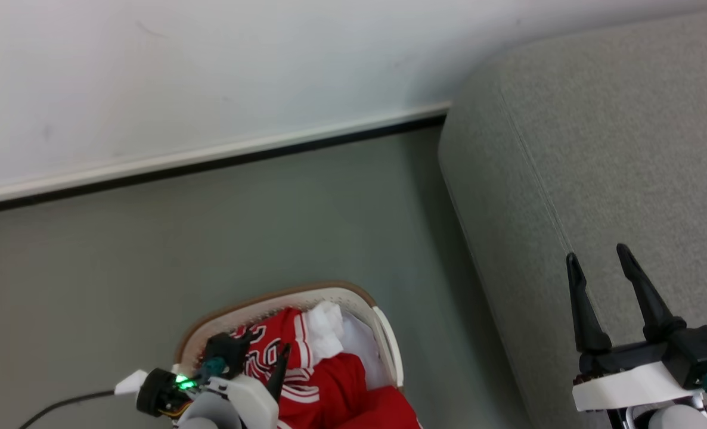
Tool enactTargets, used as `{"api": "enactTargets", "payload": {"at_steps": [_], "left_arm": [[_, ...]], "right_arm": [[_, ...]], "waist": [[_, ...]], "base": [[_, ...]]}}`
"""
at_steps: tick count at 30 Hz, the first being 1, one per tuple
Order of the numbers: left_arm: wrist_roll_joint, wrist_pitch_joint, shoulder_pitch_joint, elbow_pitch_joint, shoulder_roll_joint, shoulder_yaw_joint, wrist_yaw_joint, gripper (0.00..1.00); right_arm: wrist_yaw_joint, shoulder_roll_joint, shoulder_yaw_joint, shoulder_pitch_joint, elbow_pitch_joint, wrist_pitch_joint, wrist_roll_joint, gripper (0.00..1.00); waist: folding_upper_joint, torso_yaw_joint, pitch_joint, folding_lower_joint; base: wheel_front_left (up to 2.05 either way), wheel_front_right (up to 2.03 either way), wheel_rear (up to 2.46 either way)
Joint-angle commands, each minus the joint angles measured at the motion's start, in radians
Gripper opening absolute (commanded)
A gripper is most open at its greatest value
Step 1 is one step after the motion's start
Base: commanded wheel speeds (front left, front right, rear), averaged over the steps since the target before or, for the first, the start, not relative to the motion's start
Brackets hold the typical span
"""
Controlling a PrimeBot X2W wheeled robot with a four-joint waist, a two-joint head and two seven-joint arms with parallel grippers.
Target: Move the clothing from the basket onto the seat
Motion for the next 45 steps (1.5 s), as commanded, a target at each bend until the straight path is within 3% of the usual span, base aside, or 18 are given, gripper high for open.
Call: {"api": "enactTargets", "payload": {"at_steps": [1, 9, 18, 25, 35, 41, 42, 43, 44, 45], "left_arm": [[0.016, 0.006, -0.018, 0.014, 0.009, -0.004, 0.000, 1.00], [0.021, 0.088, -0.145, 0.193, 0.023, -0.040, -0.002, 1.00], [0.001, 0.125, -0.294, 0.307, 0.044, -0.022, 0.031, 1.00], [-0.005, 0.138, -0.381, 0.370, 0.068, -0.021, 0.050, 1.00], [0.035, 0.187, -0.479, 0.435, 0.111, -0.064, 0.112, 1.00], [0.043, 0.208, -0.520, 0.453, 0.126, -0.083, 0.122, 1.00], [0.044, 0.204, -0.525, 0.455, 0.128, -0.085, 0.127, 0.82], [0.043, 0.201, -0.527, 0.457, 0.127, -0.087, 0.130, 0.47], [0.039, 0.199, -0.527, 0.460, 0.125, -0.088, 0.126, 0.27], [0.035, 0.197, -0.529, 0.461, 0.123, -0.089, 0.123, 0.00]], "right_arm": [[-0.002, 0.001, -0.001, -0.018, -0.007, -0.003, -0.001, 1.00], [-0.002, 0.019, 0.020, -0.083, -0.037, -0.003, 0.013, 1.00], [-0.002, 0.022, 0.050, -0.140, -0.084, -0.003, 0.043, 1.00], [-0.002, 0.022, 0.064, -0.169, -0.108, -0.003, 0.057, 1.00], [-0.002, 0.022, 0.096, -0.199, -0.145, -0.003, 0.063, 1.00], [-0.002, 0.021, 0.109, -0.211, -0.160, -0.003, 0.064, 1.00], [-0.002, 0.021, 0.109, -0.211, -0.162, -0.003, 0.064, 1.00], [-0.002, 0.021, 0.107, -0.211, -0.162, -0.003, 0.064, 1.00], [-0.002, 0.021, 0.104, -0.209, -0.163, -0.003, 0.060, 1.00], [-0.002, 0.021, 0.101, -0.208, -0.163, -0.003, 0.053, 1.00]], "waist": [[-0.0001, -0.050, 0.057, -0.0001], [-0.0001, -0.109, 0.173, -0.0001], [-0.0001, -0.140, 0.318, -0.0001], [-0.0001, -0.152, 0.395, -0.0001], [-0.0001, -0.169, 0.497, -0.0001], [-0.0001, -0.180, 0.546, -0.0001], [-0.0001, -0.180, 0.551, -0.0001], [-0.0001, -0.177, 0.556, -0.0001], [-0.0001, -0.173, 0.559, -0.0001], [-0.0001, -0.169, 0.561, -0.0001]], "base": [[0.00, 0.00, 0.00], [0.00, 0.00, 0.00], [0.00, 0.00, 0.00], [0.00, 0.00, 0.00], [0.00, 0.00, 0.00], [0.01, 0.01, 0.01], [0.10, 0.10, 0.10], [0.12, 0.12, 0.12], [0.10, 0.10, 0.10], [0.08, 0.08, 0.08]]}}
